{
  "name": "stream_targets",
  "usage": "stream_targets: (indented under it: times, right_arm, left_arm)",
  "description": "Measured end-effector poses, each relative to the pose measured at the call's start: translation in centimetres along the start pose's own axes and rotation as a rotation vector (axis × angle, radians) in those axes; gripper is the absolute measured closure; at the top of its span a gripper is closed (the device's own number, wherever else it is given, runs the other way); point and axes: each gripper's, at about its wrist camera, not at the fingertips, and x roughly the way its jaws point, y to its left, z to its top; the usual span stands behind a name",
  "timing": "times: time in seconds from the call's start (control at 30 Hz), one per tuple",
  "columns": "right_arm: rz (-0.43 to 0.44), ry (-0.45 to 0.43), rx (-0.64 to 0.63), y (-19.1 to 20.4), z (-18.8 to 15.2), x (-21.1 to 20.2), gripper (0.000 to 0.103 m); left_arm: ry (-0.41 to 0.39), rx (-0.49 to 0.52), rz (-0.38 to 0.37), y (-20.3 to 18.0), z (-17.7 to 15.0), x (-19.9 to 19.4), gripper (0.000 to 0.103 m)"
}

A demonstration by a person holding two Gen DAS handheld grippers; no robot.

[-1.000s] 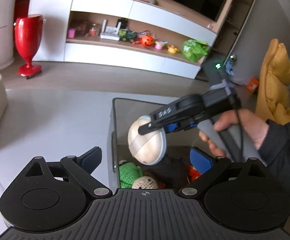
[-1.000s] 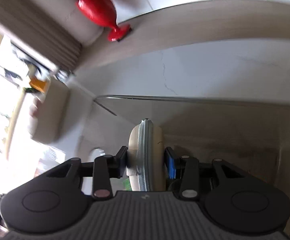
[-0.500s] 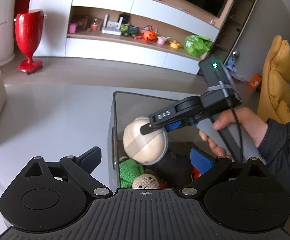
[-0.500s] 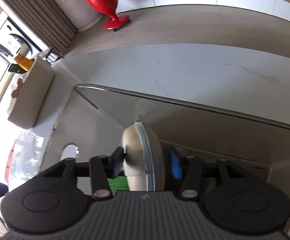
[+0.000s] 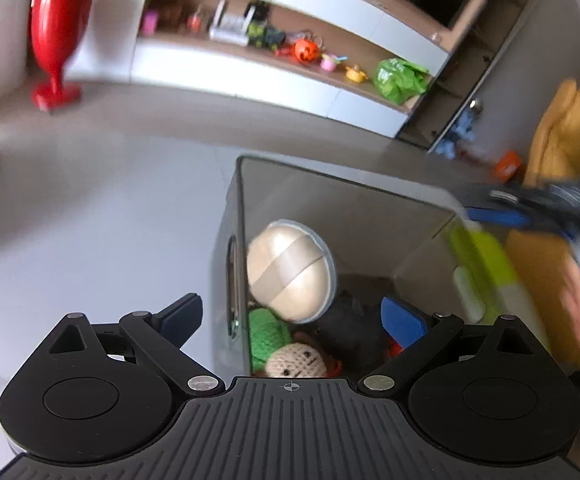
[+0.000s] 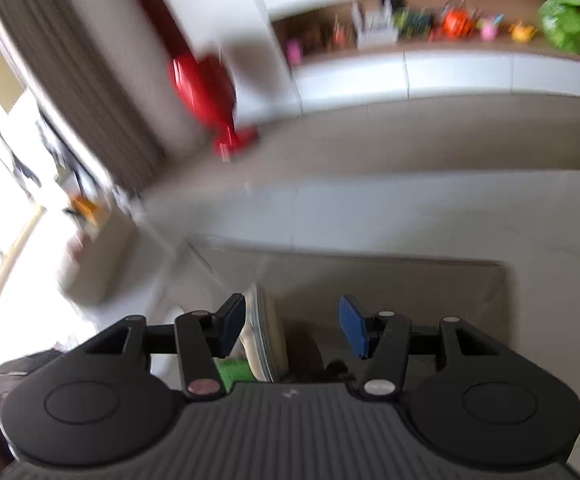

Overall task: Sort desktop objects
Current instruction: 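Lower the beige pouch into the clear bin and open the right tool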

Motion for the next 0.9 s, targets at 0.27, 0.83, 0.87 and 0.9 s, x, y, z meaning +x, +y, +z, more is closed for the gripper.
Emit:
stream_targets:
  times: [0.27,0.83,0.87,0.9]
  right_arm:
    - [0.058,-0.289,0.299,-11.2,-7.9,-9.8,0.032]
    - [0.163,-0.101,0.43,-17.2,-10.2,-2.7,0.05]
    - [0.139,-0.1,0.42,-16.9,-10.4,-2.7,0.058]
    - [0.114,-0.1,0.41,-16.6,-10.6,-2.7,0.067]
  left_arm:
    - [0.047,-0.361,-0.371,7.3,0.6,3.3,0.004]
    - [0.033,-0.413,-0.236,8.1,-0.5,4.5,0.082]
    - [0.027,-0.398,-0.221,7.5,-0.6,4.5,0.082]
    - [0.019,-0.384,-0.202,7.2,-0.8,4.2,0.082]
